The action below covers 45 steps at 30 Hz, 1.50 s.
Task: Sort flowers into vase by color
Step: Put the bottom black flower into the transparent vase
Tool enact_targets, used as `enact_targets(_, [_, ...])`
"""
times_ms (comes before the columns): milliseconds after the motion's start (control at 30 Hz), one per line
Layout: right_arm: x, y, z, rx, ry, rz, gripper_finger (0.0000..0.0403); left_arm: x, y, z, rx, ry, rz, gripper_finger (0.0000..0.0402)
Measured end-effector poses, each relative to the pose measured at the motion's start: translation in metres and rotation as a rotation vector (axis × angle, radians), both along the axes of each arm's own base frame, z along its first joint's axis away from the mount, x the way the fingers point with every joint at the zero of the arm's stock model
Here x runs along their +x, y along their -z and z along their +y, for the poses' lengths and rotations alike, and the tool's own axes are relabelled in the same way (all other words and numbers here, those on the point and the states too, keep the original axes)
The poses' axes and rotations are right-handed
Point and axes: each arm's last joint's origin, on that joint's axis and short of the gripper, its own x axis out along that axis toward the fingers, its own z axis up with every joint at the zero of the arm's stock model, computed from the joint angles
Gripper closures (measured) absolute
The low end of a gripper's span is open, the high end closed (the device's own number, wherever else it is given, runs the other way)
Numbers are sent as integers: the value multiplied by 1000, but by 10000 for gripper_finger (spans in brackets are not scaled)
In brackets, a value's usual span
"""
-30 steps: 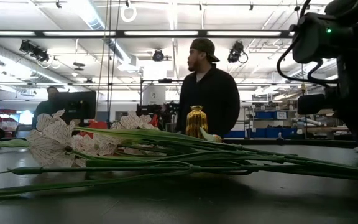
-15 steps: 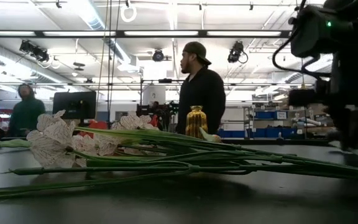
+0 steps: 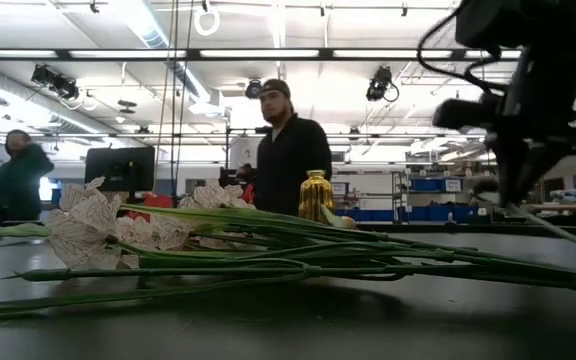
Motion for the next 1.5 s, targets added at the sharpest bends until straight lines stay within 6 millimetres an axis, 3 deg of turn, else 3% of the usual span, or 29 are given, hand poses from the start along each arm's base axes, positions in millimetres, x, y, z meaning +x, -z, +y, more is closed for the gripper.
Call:
enact_targets(433, [20,-38,1,-155,-137,-86,387,0,0,0,0,0,0,141])
enact_targets(900, [22,-42,12,-212,-208,-136,387,0,0,0,0,0,0,141])
enact_targets(1500, [28,-45,10,-287,-270,-172,387,0,0,0,0,0,0,141])
